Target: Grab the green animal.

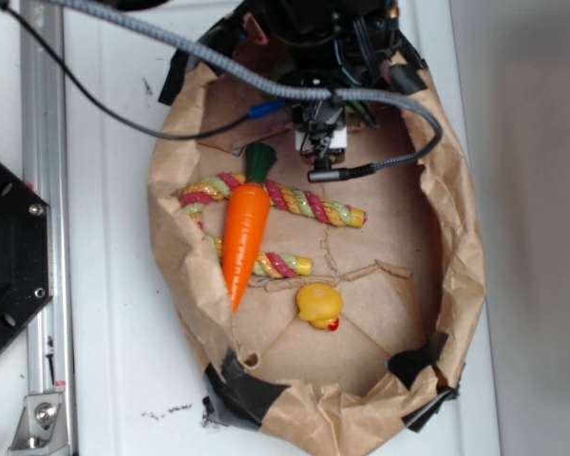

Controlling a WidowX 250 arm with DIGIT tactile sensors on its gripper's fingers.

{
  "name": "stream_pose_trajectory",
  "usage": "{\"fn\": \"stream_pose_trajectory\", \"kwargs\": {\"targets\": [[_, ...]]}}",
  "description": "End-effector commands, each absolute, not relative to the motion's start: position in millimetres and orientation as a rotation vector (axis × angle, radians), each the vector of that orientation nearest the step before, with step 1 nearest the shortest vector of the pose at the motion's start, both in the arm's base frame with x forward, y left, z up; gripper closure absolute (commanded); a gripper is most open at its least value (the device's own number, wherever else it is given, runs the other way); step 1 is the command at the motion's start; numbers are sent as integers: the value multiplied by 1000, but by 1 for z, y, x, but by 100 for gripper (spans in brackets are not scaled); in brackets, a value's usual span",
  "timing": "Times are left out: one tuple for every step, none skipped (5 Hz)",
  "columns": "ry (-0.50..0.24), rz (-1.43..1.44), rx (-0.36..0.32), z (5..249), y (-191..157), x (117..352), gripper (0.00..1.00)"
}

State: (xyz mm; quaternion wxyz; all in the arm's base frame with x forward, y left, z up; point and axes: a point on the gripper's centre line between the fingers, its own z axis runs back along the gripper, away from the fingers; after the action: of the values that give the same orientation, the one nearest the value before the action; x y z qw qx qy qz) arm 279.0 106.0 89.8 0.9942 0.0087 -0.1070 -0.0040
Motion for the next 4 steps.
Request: {"fn": "stream_pose_trajectory", "kwargs": {"targets": [[-237,-84,121,94,114,288,0],[-191,-86,125,73,110,291,0],[-159,-106,134,59,106,293,0],[-111,-152,121,44,98,290,0]]}}
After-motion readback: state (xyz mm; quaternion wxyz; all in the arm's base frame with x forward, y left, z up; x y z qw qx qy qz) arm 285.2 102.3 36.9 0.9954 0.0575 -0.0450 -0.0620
